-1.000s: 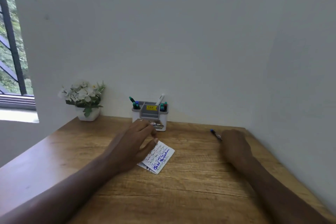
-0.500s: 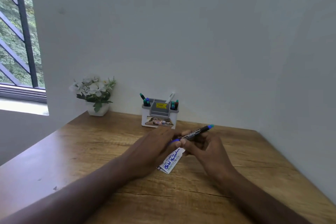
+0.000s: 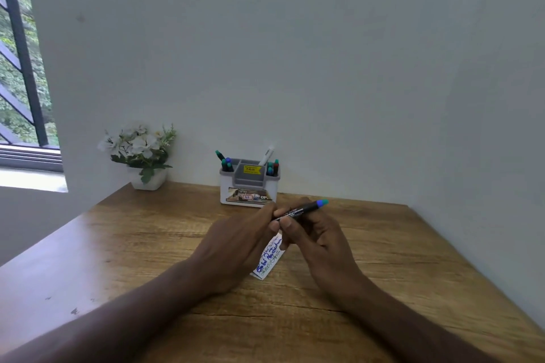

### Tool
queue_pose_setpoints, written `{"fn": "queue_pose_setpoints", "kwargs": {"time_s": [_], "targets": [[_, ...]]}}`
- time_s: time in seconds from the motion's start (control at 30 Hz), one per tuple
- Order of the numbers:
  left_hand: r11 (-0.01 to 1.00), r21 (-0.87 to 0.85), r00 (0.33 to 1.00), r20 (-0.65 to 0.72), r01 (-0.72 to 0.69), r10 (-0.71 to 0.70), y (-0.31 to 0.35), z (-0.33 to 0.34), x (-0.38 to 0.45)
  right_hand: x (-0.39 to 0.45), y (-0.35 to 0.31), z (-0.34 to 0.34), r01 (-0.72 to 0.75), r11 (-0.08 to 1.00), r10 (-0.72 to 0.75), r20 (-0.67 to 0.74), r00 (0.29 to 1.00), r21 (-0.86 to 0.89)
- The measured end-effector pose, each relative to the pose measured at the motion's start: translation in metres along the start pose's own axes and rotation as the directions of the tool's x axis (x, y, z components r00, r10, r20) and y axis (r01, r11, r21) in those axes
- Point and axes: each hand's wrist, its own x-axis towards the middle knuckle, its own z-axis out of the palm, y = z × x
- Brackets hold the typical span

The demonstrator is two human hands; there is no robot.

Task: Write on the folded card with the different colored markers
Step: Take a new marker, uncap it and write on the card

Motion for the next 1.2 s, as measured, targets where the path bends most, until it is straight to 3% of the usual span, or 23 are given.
{"fn": "queue_pose_setpoints", "kwargs": {"time_s": [0.17, 0.33, 0.4, 0.6, 0.87, 1.2], "targets": [[0.998, 0.064, 0.995, -0.102, 0.01, -0.003, -0.002, -0.003, -0.003, -0.001, -0.001, -0.003, 0.004, 0.995, -0.009, 0.053, 0.999, 0.098], [0.992, -0.005, 0.99, -0.065, 0.129, -0.129, -0.017, -0.009, -0.002, 0.011, -0.008, -0.019, -0.062, 0.966, 0.088, -0.096, 0.991, 0.25], [0.993, 0.037, 0.993, 0.027, 0.115, -0.116, -0.025, -0.009, -0.002, 0.015, -0.004, -0.029, -0.132, 0.951, 0.159, -0.077, 0.984, 0.28], [0.991, 0.066, 0.94, 0.315, 0.115, -0.13, -0.03, -0.003, -0.004, 0.017, 0.015, -0.038, -0.311, 0.948, 0.31, -0.03, 0.95, -0.067], [0.991, 0.096, 0.931, 0.343, 0.093, -0.121, -0.036, 0.001, 0.0, 0.019, 0.015, -0.022, -0.361, 0.863, 0.367, -0.054, 0.929, -0.355], [0.991, 0.068, 0.922, 0.363, 0.114, -0.131, -0.038, 0.002, 0.001, 0.019, 0.019, -0.022, -0.325, 0.814, 0.342, -0.054, 0.938, -0.481]]}}
